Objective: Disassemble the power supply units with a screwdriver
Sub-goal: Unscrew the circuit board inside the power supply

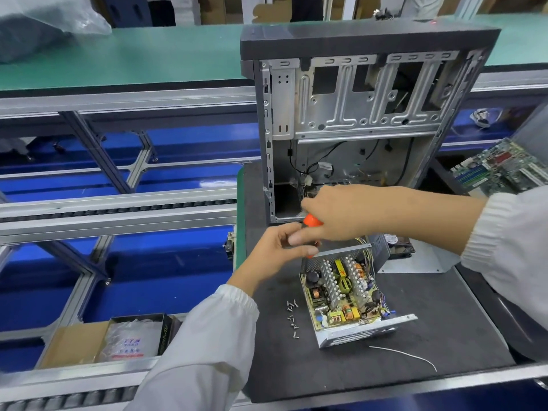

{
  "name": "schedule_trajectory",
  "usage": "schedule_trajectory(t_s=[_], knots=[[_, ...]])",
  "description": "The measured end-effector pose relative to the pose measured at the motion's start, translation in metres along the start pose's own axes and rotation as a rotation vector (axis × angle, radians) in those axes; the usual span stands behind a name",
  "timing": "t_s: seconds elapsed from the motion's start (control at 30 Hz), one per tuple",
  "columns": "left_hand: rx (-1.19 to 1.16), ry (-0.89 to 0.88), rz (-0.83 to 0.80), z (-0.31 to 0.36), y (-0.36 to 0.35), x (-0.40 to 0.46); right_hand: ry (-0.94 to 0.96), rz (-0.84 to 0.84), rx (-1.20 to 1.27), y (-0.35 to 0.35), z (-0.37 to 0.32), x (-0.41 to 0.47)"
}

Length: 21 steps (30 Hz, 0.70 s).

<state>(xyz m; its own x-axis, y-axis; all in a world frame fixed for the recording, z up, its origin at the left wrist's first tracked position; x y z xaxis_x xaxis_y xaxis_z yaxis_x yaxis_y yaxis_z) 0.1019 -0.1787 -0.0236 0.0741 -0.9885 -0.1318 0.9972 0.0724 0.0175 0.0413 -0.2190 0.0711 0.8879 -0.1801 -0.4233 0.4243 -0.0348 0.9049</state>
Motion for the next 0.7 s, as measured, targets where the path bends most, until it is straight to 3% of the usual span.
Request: schedule_trajectory(t_s=[0.1, 0.3, 0.4, 0.5, 0.57, 0.7], knots=[[0.000, -0.003, -0.037, 0.004, -0.004, 0.001, 0.020, -0.019, -0.169, -0.006, -0.007, 0.009], [0.006, 0.054, -0.071, -0.002, -0.009, 0.005, 0.168, -0.182, 0.090, -0.008, -0.016, 0.000], [0.006, 0.036, -0.069, -0.001, -0.008, 0.004, 0.042, -0.082, 0.102, 0.002, -0.010, -0.001], [0.012, 0.031, -0.057, -0.001, -0.005, 0.005, -0.088, -0.008, -0.089, 0.006, -0.008, 0.003], [0.000, 0.049, -0.063, 0.000, -0.006, 0.005, -0.046, -0.023, -0.150, 0.000, -0.014, 0.009], [-0.030, 0.104, -0.085, -0.004, -0.009, 0.006, 0.076, -0.113, -0.021, -0.005, -0.020, 0.009]])
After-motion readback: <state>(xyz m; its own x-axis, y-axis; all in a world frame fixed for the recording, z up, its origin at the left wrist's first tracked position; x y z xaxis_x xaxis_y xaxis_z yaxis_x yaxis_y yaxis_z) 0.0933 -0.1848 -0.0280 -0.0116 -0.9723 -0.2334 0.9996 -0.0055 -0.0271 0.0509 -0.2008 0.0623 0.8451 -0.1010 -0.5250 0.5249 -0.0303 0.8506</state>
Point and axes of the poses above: each hand's wrist, its own x-axis towards the middle knuckle, its own y-axis out of the back of the hand, z = x × y, the point moved 8 cm from there along x, towards the middle knuckle, and after that the axes turned 13 degrees about y, right-handed, at the moved point
